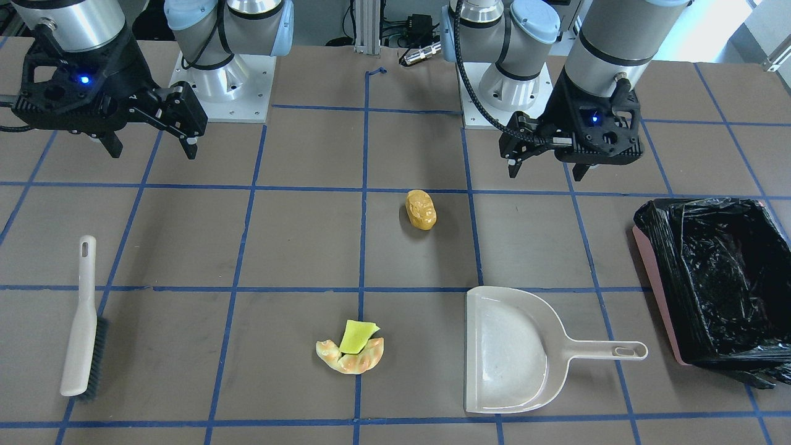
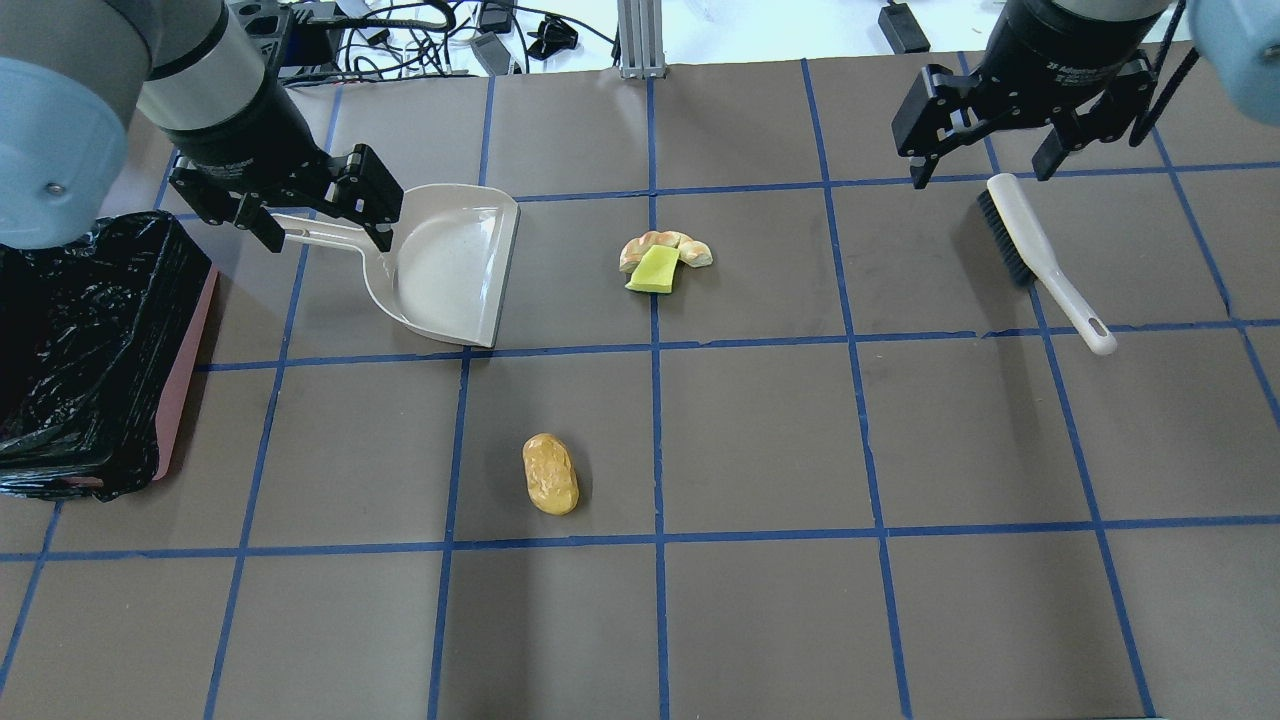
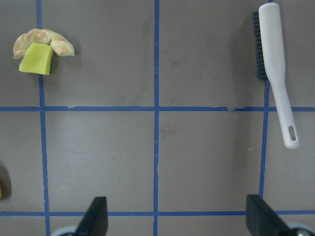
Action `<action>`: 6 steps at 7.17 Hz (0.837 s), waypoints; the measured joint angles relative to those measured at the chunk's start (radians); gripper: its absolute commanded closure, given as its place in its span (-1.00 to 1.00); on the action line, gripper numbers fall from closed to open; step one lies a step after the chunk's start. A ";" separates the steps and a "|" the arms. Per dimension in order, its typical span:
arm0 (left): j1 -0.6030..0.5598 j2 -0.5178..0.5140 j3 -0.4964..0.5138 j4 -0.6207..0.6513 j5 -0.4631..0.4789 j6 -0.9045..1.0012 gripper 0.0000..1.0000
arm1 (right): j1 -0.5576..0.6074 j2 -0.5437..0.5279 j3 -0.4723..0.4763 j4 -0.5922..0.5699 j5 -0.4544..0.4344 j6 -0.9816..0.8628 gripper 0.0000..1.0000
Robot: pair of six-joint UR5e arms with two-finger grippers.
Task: Sweep and dump trash into bin
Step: 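Grasp the white dustpan handle with the left gripper while the right grasps the brush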
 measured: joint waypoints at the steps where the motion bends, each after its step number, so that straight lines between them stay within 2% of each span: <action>1: 0.000 -0.001 0.000 0.000 0.001 0.000 -1.00 | 0.000 0.000 0.001 0.001 0.000 0.000 -1.00; 6: 0.006 -0.007 0.014 0.007 -0.005 0.000 -1.00 | -0.008 0.009 0.031 0.001 -0.002 -0.016 -0.98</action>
